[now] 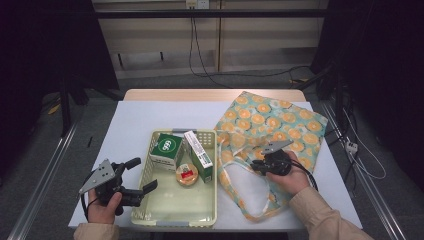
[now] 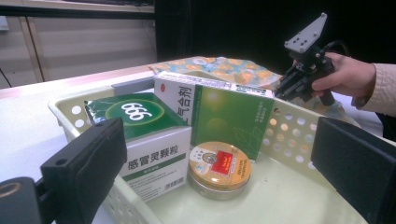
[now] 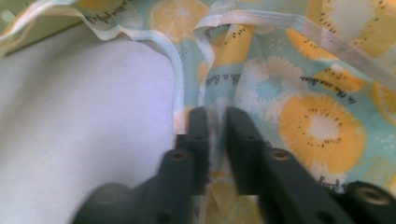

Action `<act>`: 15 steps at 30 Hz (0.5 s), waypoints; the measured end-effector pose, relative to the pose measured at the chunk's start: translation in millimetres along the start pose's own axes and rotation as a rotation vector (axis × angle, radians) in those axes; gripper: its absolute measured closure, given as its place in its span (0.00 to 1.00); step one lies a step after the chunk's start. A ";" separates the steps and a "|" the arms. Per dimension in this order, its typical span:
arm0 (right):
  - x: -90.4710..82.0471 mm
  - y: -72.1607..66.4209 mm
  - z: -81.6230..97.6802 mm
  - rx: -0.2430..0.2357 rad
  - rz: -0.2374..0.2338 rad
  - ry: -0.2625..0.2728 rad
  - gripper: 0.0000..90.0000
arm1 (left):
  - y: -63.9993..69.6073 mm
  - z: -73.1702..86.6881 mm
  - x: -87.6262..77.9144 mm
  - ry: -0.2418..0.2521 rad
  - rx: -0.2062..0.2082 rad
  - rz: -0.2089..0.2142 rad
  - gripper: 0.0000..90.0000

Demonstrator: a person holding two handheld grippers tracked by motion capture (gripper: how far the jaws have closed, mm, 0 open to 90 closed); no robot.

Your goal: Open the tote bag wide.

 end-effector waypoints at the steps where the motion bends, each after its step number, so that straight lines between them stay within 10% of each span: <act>1: -0.8 0.1 0.0 0.001 -0.001 -0.001 0.97 | -0.2 -0.1 0.1 0.000 0.000 -0.001 0.04; 6: -12.2 -11.8 -7.3 0.013 -0.101 0.004 1.00 | 0.7 -0.7 0.5 0.000 0.003 0.003 0.04; 15: -23.8 -9.5 -33.1 -0.030 -0.062 0.050 1.00 | 3.4 -3.1 1.1 0.005 0.011 0.008 0.04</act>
Point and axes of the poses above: each handheld gripper's, and its own axes: x roughly forward along the jaws, z roughly out of its underside, y roughly to its right, the point moved 4 cm from there along x, roughly forward along the jaws, and after that the axes turned 9 degrees about -z, right-handed, at the moved point
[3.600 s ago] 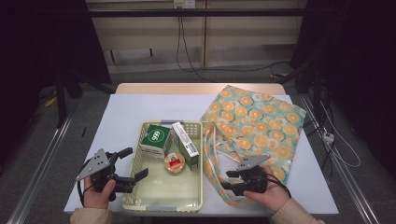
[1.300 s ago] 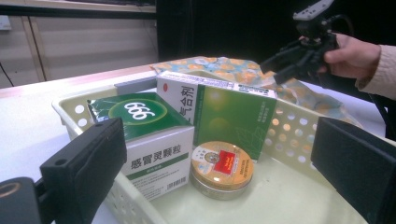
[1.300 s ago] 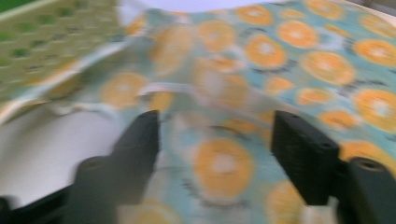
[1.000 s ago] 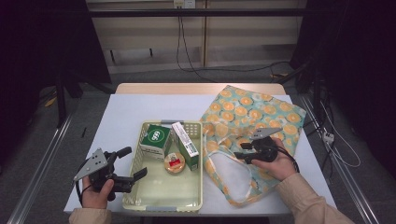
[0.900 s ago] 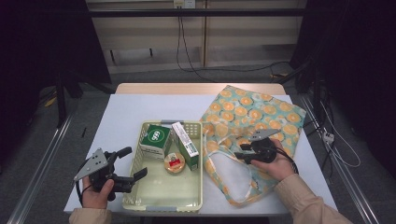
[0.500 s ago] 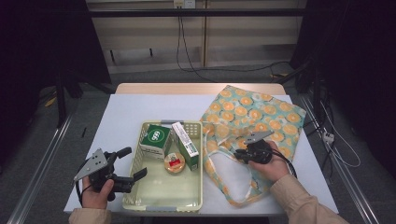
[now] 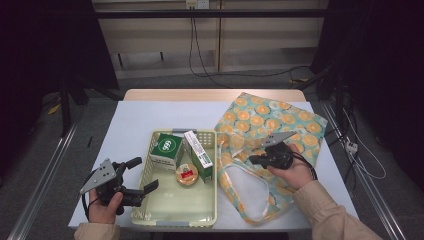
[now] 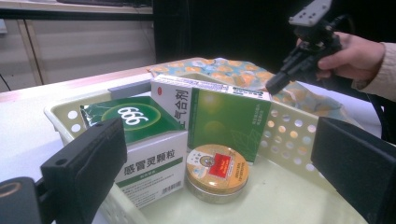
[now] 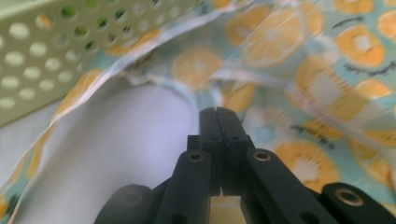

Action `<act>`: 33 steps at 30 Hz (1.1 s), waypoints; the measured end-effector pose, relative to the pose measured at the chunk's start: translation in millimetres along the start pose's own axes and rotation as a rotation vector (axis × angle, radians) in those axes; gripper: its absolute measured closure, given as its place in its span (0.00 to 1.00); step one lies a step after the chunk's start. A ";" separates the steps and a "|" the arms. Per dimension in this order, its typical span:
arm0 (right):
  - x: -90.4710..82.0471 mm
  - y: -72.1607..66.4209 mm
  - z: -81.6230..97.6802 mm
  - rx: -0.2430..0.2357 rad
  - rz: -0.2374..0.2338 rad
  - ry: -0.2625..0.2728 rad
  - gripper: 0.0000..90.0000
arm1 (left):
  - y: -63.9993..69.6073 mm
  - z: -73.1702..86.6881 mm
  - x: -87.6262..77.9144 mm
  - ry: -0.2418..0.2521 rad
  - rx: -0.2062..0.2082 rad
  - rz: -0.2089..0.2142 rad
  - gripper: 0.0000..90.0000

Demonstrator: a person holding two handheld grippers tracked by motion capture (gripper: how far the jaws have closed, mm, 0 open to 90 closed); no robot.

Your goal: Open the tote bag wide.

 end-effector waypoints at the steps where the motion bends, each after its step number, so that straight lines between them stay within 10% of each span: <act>1: 0.9 2.2 0.1 0.021 -0.008 0.023 0.97 | 0.0 0.2 -0.2 0.000 -0.001 0.000 0.04; 7: 21.4 -1.7 21.5 -0.004 0.025 -0.016 0.82 | -1.8 3.0 -1.0 -0.008 -0.005 -0.002 0.04; 16: 28.4 -0.1 32.7 -0.036 0.035 -0.046 0.94 | 0.2 1.0 -0.3 -0.006 0.003 -0.003 0.04; 26: 10.7 7.5 20.6 0.018 0.043 0.004 1.00 | 0.1 0.4 -0.6 -0.005 0.004 -0.004 0.04; 33: -13.8 39.5 -2.4 0.035 0.120 0.065 1.00 | 1.4 0.2 0.2 -0.010 0.006 0.001 0.04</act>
Point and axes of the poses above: each handheld gripper's, and its own axes: x roughly forward along the jaws, z roughly out of its underside, y roughly to its right, the point moved 4 cm from there along x, roughly forward along the jaws, and after that the axes turned 9 degrees about -z, right-handed, at the moved point
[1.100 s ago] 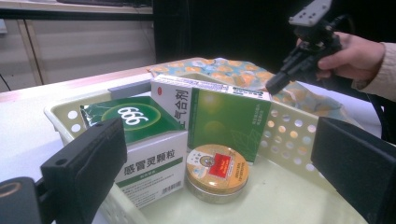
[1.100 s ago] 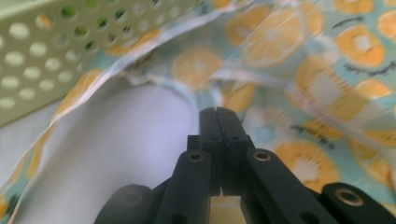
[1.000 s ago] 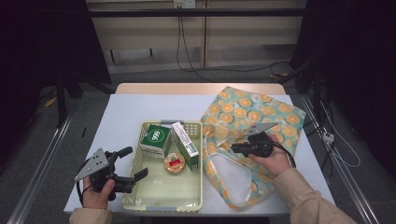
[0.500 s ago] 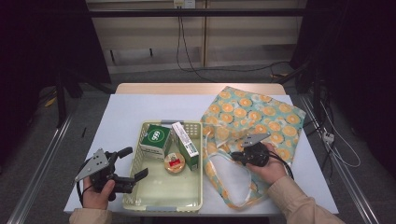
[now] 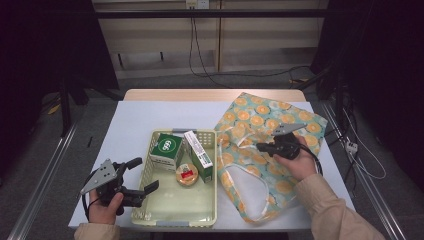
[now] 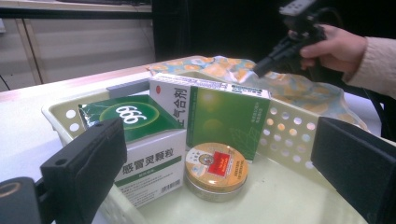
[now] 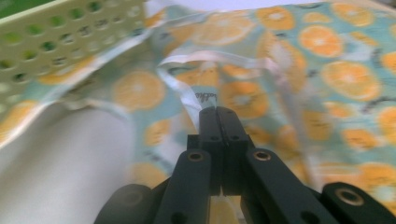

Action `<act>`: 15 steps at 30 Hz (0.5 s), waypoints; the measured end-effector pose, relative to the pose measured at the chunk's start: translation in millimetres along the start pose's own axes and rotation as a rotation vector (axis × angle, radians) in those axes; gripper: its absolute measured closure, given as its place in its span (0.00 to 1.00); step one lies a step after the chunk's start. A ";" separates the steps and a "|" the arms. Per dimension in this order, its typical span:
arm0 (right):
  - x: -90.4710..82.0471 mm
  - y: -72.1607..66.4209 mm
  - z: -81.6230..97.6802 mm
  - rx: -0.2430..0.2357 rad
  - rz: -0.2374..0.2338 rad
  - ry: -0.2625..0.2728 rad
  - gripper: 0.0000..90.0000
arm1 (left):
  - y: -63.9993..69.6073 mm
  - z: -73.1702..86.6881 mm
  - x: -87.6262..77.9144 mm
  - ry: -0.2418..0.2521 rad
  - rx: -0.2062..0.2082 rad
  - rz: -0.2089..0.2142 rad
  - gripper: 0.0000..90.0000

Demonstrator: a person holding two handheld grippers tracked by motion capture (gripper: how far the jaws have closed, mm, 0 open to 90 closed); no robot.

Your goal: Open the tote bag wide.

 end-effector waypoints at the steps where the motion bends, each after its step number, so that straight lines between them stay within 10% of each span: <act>1: 0.1 6.6 -1.7 0.011 0.008 -0.002 1.00 | 0.2 -0.2 0.2 -0.001 0.002 0.002 0.04; 15: 21.9 73.1 20.3 0.157 0.132 -0.010 1.00 | -2.4 1.7 0.1 0.002 -0.003 0.000 0.04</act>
Point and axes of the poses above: each handheld gripper's, and its own axes: x roughly forward along the jaws, z roughly out of its underside, y roughly to its right, the point moved 4 cm from there along x, roughly forward along the jaws, and after that the axes turned 9 degrees about -z, right-handed, at the moved point
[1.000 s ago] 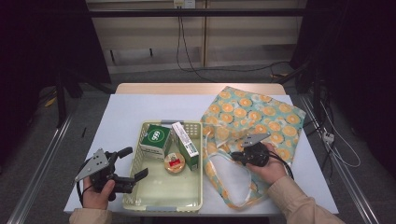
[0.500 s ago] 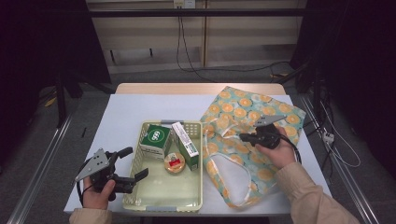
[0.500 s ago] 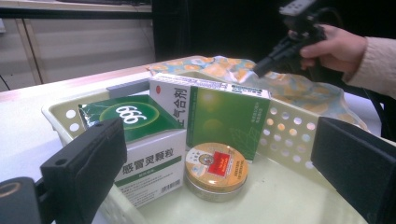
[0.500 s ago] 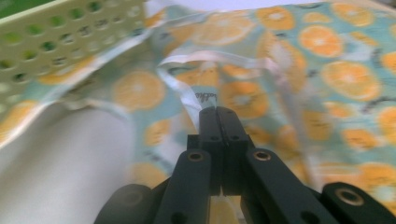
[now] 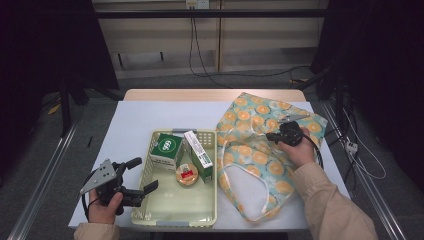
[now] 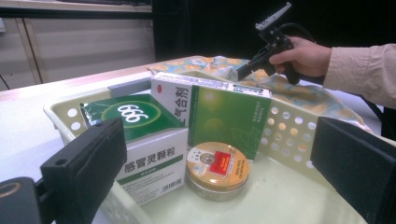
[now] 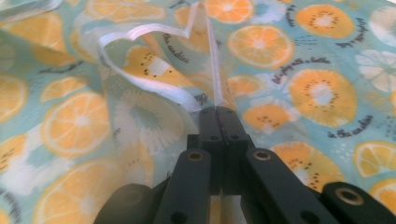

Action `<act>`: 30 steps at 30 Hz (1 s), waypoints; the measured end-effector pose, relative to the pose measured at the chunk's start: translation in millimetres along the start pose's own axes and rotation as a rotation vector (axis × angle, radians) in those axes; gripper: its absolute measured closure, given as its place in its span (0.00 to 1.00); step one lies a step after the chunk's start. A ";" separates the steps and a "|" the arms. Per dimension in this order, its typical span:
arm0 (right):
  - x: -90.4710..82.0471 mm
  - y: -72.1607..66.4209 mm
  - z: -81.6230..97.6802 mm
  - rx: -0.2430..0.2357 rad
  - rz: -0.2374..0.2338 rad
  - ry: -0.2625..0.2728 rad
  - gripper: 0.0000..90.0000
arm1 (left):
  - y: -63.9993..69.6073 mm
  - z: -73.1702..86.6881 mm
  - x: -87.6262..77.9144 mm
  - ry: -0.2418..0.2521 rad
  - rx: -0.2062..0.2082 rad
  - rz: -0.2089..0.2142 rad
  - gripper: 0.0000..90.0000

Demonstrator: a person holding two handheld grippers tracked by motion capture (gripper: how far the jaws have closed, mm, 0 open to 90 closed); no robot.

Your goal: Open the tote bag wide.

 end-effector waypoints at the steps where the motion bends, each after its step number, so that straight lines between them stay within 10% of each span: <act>1: 1.0 1.5 0.0 -0.003 0.007 0.000 1.00 | 0.1 0.1 0.2 -0.002 0.000 0.001 0.04; 12: 6.3 -0.7 6.1 -0.057 0.015 -0.067 0.89 | 0.7 1.1 1.4 -0.011 0.000 0.006 0.04; 30: -26.4 -50.0 -8.4 -0.120 -0.014 0.042 0.58 | 2.0 -0.4 1.6 -0.007 0.000 0.003 0.04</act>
Point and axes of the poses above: each handheld gripper's, and its own axes: x roughly forward along the jaws, z roughly out of its underside, y roughly to its right, the point moved 4 cm from there along x, roughly forward along the jaws, and after that the axes turned 9 degrees about -z, right-handed, at the moved point
